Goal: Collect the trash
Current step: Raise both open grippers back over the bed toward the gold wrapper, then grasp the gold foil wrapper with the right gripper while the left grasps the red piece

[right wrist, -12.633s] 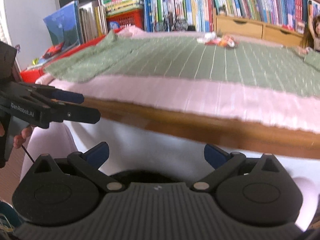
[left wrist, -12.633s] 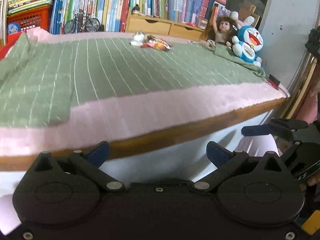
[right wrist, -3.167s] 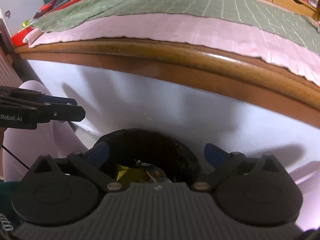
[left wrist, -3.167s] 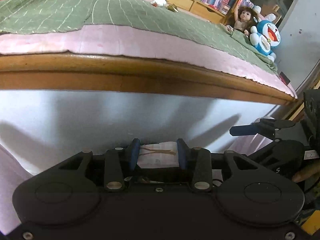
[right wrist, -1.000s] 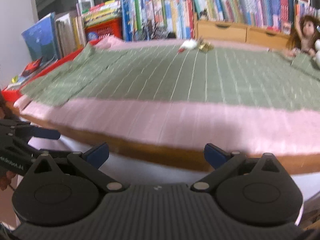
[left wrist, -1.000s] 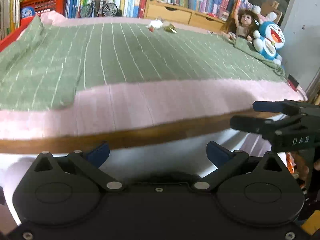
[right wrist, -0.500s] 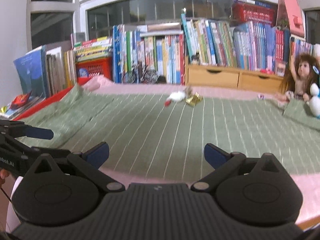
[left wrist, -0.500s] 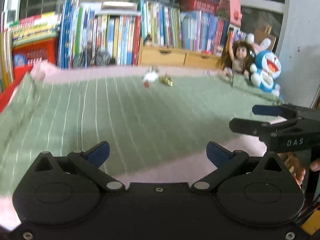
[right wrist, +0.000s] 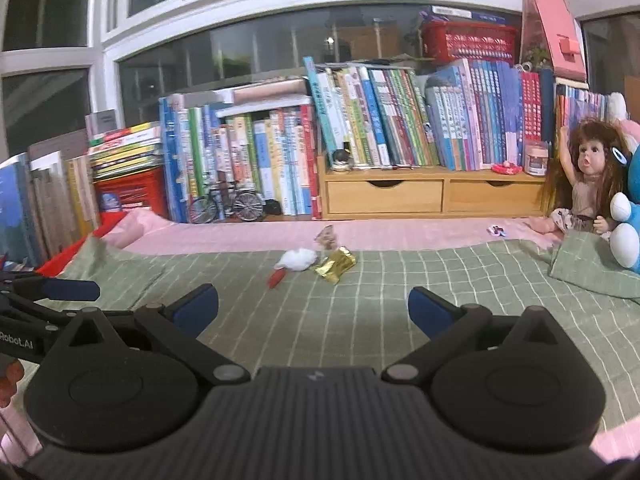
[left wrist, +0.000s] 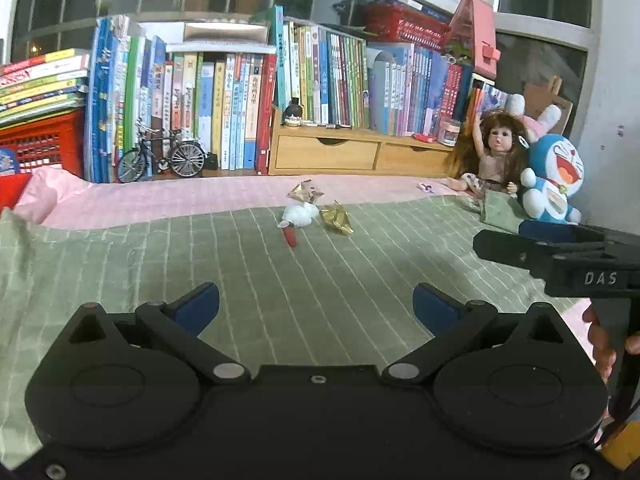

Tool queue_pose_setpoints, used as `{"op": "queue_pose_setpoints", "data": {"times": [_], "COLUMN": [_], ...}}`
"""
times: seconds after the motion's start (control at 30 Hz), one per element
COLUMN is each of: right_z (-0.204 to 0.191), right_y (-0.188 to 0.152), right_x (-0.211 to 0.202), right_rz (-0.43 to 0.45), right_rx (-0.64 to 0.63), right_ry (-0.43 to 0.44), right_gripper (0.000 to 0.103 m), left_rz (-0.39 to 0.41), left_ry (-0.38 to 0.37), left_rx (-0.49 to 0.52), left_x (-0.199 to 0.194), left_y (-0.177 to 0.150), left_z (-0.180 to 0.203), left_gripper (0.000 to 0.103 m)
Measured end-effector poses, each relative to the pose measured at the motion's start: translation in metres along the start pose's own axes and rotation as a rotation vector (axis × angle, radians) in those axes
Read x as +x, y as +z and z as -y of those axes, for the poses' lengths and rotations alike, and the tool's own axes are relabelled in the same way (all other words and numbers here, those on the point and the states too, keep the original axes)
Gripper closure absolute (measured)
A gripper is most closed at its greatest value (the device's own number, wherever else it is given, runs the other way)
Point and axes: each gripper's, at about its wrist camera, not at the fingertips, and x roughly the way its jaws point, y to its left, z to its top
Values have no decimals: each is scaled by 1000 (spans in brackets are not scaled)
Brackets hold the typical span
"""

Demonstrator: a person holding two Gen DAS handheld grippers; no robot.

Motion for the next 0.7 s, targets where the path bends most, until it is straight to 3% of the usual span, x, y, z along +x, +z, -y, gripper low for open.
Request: {"op": "queue_pose_setpoints", "data": {"times": [0.23, 0.4, 0.5, 0.57, 0.7], "right_z": [23, 37, 40, 41, 37], "right_y": [10, 25, 27, 25, 21], "right_x": [43, 85, 114, 133, 166], "right_rz": [-2, -35, -73, -106, -150], "right_rx": [57, 25, -24, -53, -120], "right_ry": [17, 4, 79, 135, 135], "right_gripper": [0, 0, 0, 0, 0], "left_rz": [-25, -43, -51, -79, -131], "left_ry": [6, 41, 65, 79, 83], "left_rx": [-31, -32, -11, 23, 117], "left_x": [54, 101, 131, 150, 183], "left_y": [19, 34, 39, 41, 39], "left_z": [-13, -23, -29, -31, -33], "left_gripper": [0, 0, 1, 9, 25]}}
